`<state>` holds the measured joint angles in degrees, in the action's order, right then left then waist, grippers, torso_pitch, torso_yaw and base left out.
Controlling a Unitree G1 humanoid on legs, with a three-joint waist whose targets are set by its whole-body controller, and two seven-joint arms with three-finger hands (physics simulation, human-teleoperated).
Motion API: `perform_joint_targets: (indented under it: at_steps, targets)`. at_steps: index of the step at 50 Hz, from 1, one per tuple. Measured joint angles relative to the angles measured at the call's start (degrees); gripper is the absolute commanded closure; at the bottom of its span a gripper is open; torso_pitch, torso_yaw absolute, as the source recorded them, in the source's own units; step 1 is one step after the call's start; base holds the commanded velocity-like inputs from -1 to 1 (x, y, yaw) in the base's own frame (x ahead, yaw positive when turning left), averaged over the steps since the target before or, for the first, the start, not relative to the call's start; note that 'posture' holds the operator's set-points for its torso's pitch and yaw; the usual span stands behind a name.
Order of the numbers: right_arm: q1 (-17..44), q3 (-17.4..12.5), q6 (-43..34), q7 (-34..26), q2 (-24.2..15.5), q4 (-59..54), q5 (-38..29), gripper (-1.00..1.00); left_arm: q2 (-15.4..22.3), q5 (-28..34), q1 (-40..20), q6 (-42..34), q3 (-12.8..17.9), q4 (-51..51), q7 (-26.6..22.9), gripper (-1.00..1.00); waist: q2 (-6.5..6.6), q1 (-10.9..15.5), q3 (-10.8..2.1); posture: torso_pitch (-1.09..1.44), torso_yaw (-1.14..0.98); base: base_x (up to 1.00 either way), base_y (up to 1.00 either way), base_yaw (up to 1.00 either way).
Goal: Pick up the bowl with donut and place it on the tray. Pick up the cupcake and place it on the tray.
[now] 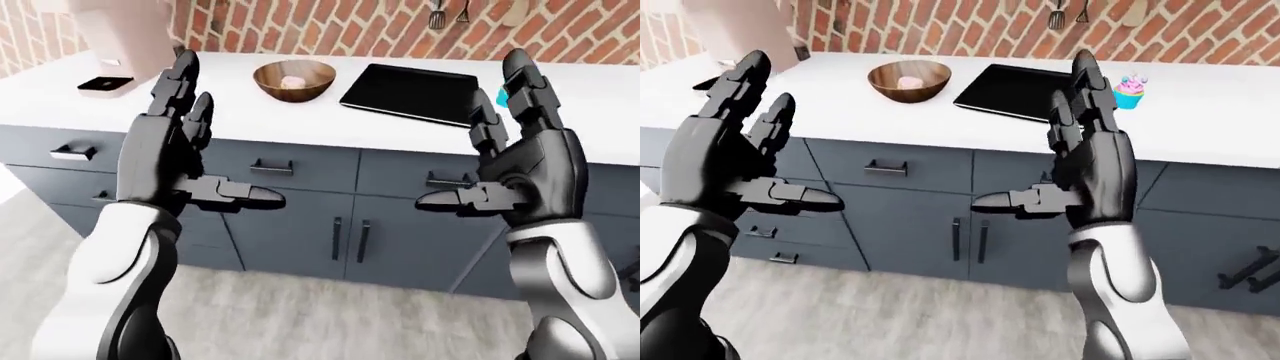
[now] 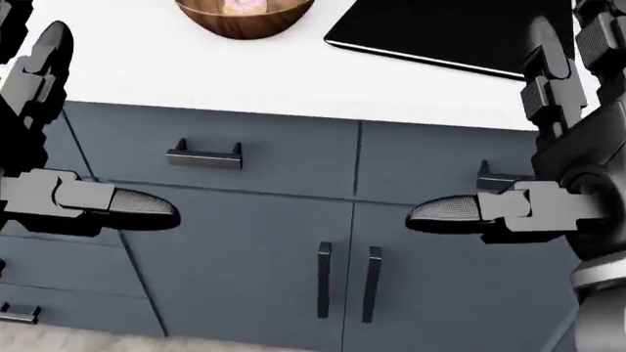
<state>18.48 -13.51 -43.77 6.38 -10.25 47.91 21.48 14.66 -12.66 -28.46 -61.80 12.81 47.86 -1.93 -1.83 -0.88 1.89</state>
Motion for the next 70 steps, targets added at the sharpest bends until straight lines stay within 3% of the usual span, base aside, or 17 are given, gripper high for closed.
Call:
perform_joint_targets:
  at_steps: [3, 4, 8, 12, 14, 17, 19, 22, 27, 30, 33, 38, 42, 47, 56, 64, 70]
  targets:
    - [0.53, -0.48, 0.17, 0.23, -0.56, 0.51, 0.74, -1.00, 0.19, -0.29, -0.76, 0.59, 0.15, 0.41, -0.13, -1.00, 1.49, -0.65, -0.90, 0.00, 0.00, 0.67, -0.03, 0.00]
    - [0.81, -0.73, 0.11, 0.42, -0.76, 0.60, 0.98, -1.00, 0.22, -0.38, -0.86, 0.74, 0.26, 0.36, -0.15, -1.00, 3.10, -0.12, -1.01, 0.00, 0.00, 0.30, -0.03, 0.00]
    - [-0.02, 0.23, -1.17, 0.79, -0.57, -0.50, 2.45, -1.00, 0.55, -0.35, 0.83, -0.81, 1.67, -1.39, 0.26, -1.00, 6.26, 1.79, 2.26, 0.00, 0.00, 0.03, 0.00, 0.00]
    - [-0.16, -0.53, -1.60, 1.30, -0.84, -0.50, 2.95, -1.00, 1.11, -1.04, -0.10, -1.32, 2.26, -0.52, 0.47, -1.00, 3.62, 1.16, 3.14, 0.00, 0.00, 0.00, -0.04, 0.00]
    - [-0.01, -0.66, -1.63, 1.55, -0.87, -0.10, 3.47, -1.00, 1.35, -1.58, 0.27, -1.18, 2.66, -0.17, 0.56, -1.00, 2.22, 0.94, 2.24, 0.00, 0.00, 0.00, 0.00, -0.41]
    - [0.77, -0.63, -1.16, 1.66, -1.24, 0.52, 4.44, -1.00, 1.70, -1.85, -0.30, -1.05, 3.16, -0.34, 1.04, -1.00, -1.78, -1.27, 1.87, 0.00, 0.00, 0.00, 0.00, -0.75]
    - [0.37, -1.36, -1.10, 1.90, -1.59, 0.09, 4.88, -1.00, 1.12, -2.33, 0.14, -0.92, 2.37, -0.51, 1.09, -1.00, -1.78, -1.85, 2.20, 0.00, 0.00, 0.00, 0.00, -0.81]
    - [0.15, -1.73, -1.34, 2.55, -1.78, 0.14, 4.98, -1.00, 1.52, -3.28, 0.55, -1.08, 2.06, -1.04, 0.74, -1.00, -1.11, -2.55, 0.42, 0.00, 0.00, 0.00, -0.07, -0.47]
    - [0.19, -1.05, 0.43, 2.09, -2.17, 1.24, 3.86, -1.00, 2.59, -4.63, -0.82, -1.31, 4.04, 1.43, 1.13, -1.00, 1.18, -1.72, 1.41, 0.00, 0.00, 0.00, 0.00, 0.00]
    - [0.52, -1.07, 0.28, 1.71, -2.10, 0.85, 3.73, -1.00, 3.31, -5.48, -1.37, -1.54, 4.96, 1.62, 1.76, -1.00, 3.53, -1.59, 0.61, 0.00, 0.00, 0.00, 0.00, 0.00]
    - [0.06, -0.48, -0.21, 1.42, -1.30, 0.80, 4.51, -1.00, 3.71, -5.95, -0.39, -2.13, 5.57, 1.06, 2.55, -1.00, 2.23, -0.10, 0.71, 0.00, 0.00, 0.00, -0.09, 0.00]
    - [0.23, 0.48, -1.27, 0.90, -1.42, 0.52, 6.22, -1.00, 4.48, -6.34, -0.34, -3.92, 7.05, 0.35, 3.91, -1.00, 3.12, 0.99, -0.93, 0.00, 0.00, 0.00, 0.00, -0.62]
    - [0.47, -1.86, 1.32, 1.62, -2.22, 2.43, 5.31, -1.00, 4.95, -8.28, -1.68, -1.80, 6.02, 1.86, 3.62, -1.00, 0.57, 1.12, -0.54, 0.00, 0.00, 0.00, 0.00, 0.00]
    - [-0.04, -1.13, 0.20, 1.60, -2.38, 0.04, 4.83, -1.00, 5.15, -9.96, -0.68, -3.37, 6.08, 0.53, 3.55, -1.00, 1.34, 1.31, 0.98, 0.00, 0.00, 0.00, 0.00, 0.00]
    - [5.98, -3.49, -5.16, 2.64, -7.04, 4.11, 7.24, -1.00, 7.09, -13.74, 0.34, -3.74, 10.69, 3.74, 5.70, -1.00, 1.42, 1.39, 0.49, 0.00, 0.00, 0.00, 0.00, 0.00]
    - [20.40, 8.72, -10.56, -2.83, -13.09, -2.41, -6.77, -1.00, 8.41, -17.50, 2.11, -3.21, 11.37, 4.24, 7.52, -1.00, 1.73, 1.08, 1.10, 0.00, 0.00, 0.00, 0.00, 0.00]
    - [25.87, 17.80, -7.49, -15.79, -8.13, -9.75, -30.01, -1.00, 8.93, -18.45, 2.21, -2.86, 11.32, 4.03, 8.57, -1.00, 1.82, 1.25, 1.74, 0.00, 0.00, 0.00, 0.00, 0.00]
